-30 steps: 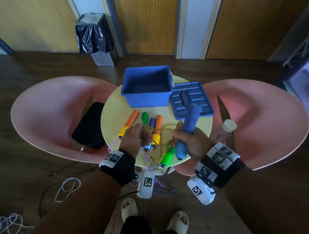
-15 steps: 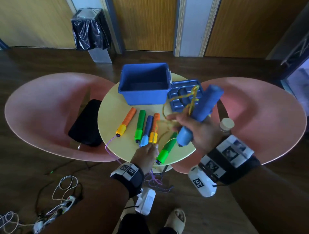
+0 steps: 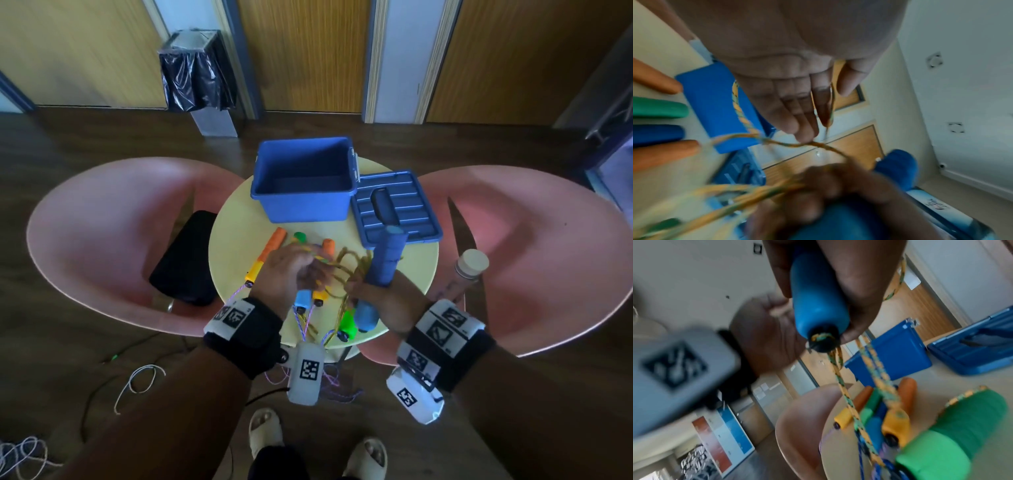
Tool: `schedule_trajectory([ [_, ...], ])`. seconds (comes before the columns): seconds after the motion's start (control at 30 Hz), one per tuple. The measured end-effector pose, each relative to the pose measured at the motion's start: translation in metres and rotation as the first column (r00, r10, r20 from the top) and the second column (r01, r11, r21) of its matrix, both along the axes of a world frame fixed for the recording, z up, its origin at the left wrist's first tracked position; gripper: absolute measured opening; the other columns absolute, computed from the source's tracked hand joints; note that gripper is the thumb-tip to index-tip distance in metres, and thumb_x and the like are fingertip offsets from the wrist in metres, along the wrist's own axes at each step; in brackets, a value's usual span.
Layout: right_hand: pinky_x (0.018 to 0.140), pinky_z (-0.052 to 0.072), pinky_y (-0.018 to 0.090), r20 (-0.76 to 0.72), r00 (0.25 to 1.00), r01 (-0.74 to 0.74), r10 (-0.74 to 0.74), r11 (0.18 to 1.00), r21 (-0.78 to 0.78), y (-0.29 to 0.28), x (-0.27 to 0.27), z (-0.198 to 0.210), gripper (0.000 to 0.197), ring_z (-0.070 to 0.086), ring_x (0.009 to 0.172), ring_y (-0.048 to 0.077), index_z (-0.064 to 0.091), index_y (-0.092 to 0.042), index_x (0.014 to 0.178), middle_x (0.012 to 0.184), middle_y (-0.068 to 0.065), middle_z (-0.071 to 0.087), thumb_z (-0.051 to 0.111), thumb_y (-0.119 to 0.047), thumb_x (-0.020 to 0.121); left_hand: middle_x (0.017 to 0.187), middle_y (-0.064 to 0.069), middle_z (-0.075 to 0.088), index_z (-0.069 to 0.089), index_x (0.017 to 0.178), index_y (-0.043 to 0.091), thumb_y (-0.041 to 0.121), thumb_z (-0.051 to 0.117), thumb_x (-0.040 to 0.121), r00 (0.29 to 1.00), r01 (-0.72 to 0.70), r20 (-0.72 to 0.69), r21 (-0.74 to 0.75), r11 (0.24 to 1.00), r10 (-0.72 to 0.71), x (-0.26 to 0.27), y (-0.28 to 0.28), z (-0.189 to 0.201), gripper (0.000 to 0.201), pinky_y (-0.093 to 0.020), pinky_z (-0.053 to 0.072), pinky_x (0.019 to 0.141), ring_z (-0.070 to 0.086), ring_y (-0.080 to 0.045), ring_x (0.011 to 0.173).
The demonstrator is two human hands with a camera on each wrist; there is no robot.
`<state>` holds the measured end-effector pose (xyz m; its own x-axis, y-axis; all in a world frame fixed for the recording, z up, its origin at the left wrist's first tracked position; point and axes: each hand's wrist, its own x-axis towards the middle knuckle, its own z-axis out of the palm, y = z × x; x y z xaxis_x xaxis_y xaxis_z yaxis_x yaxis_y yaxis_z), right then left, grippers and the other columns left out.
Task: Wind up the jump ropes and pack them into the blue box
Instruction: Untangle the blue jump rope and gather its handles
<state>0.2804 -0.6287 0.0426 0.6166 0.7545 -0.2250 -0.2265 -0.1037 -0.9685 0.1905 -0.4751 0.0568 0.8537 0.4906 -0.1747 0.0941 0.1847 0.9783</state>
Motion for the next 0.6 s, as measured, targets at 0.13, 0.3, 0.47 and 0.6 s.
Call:
schedule_trajectory([
  [0.13,0.065,0.042,0.039,-0.188,0.979,0.127,-0.08,0.959,0.253,0.006,0.01,0.034,0.02,0.054,0.058,0.025,0.056,-0.018,0.057,0.06,0.006,0.05,0.074,-0.016,0.065,0.063,0.001,0.066,0.073,0.066,0.021,0.031,0.062,0.058,0.93,0.16,-0.361,0.232,0.96,-0.068,-0.019,-0.004,-0.054,0.017,-0.028,0.047,0.063,0.059,-0.013,0.054],
  [0.3,0.079,0.041,0.048,-0.269,0.962,0.142,-0.046,0.926,0.351,0.012,0.015,0.057,0.016,0.058,0.058,0.023,0.059,-0.018,0.059,0.062,0.004,0.051,0.074,-0.015,0.064,0.085,0.014,0.061,0.063,0.11,0.031,0.046,0.068,0.083,0.807,0.488,-0.558,0.448,0.749,-0.192,-0.03,-0.029,-0.093,0.032,-0.021,0.043,0.068,0.058,-0.004,0.072],
  [0.47,0.083,0.042,0.054,-0.299,0.954,0.128,-0.025,0.935,0.33,0.01,0.013,0.05,0.019,0.057,0.056,0.024,0.056,-0.015,0.061,0.061,0.005,0.049,0.074,-0.017,0.064,0.06,0.006,0.048,0.045,0.069,0.019,0.062,0.067,0.073,0.843,0.21,-0.514,0.585,0.783,0.157,-0.02,-0.037,-0.097,0.049,-0.03,0.039,0.058,0.047,-0.015,0.058],
  [0.6,0.083,0.046,0.054,-0.344,0.938,0.152,-0.042,0.942,0.299,0.007,0.008,0.047,0.023,0.051,0.053,0.025,0.052,-0.013,0.06,0.058,0.007,0.045,0.074,-0.012,0.066,0.067,0.007,0.049,0.038,0.086,0.025,0.058,0.072,0.066,0.837,0.027,-0.467,0.554,0.832,0.285,-0.013,-0.039,-0.087,0.052,-0.03,0.041,0.059,0.051,-0.015,0.061],
])
